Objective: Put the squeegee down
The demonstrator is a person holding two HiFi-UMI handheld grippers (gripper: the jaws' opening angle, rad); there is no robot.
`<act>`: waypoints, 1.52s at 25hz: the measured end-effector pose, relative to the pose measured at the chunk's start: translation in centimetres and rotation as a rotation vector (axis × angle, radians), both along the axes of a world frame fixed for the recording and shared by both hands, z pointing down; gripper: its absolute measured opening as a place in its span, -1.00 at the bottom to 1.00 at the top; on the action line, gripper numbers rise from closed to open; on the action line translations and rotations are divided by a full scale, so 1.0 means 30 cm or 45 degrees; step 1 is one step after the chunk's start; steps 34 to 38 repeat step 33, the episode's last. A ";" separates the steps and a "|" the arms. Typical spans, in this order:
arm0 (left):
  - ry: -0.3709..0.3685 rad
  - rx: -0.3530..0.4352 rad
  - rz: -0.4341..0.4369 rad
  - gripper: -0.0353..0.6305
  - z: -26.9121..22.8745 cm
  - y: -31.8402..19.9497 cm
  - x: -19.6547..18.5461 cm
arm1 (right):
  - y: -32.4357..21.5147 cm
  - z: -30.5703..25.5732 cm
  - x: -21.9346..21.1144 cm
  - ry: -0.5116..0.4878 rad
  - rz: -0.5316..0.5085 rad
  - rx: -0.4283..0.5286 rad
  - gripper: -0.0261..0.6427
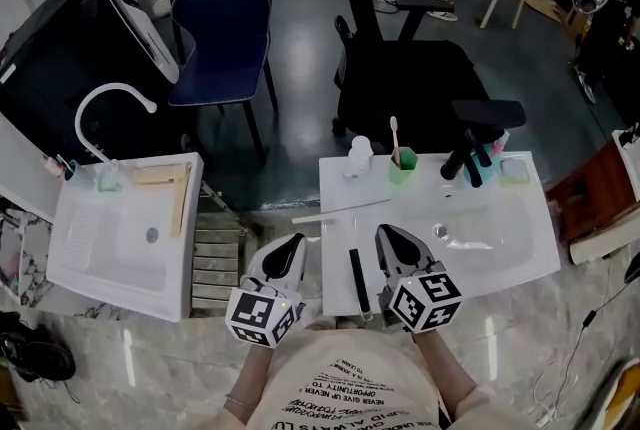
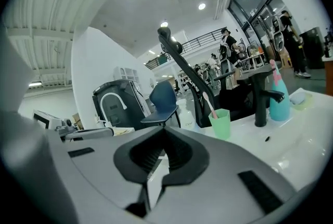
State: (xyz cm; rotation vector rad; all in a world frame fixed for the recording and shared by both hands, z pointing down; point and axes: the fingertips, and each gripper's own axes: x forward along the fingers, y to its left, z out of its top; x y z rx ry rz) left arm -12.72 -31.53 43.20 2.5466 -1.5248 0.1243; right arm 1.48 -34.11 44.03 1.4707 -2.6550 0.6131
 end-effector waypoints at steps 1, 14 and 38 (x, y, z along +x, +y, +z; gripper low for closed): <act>-0.005 0.012 -0.006 -0.82 -0.009 -0.003 -0.005 | 0.000 -0.012 0.005 -0.008 0.001 0.015 -0.91; -0.035 0.083 -0.080 -0.82 -0.044 -0.014 -0.045 | -0.013 -0.050 0.062 -0.060 0.027 0.097 -0.91; -0.058 0.056 -0.150 -0.82 -0.020 0.000 -0.095 | -0.019 -0.041 0.144 -0.044 0.097 0.108 -0.91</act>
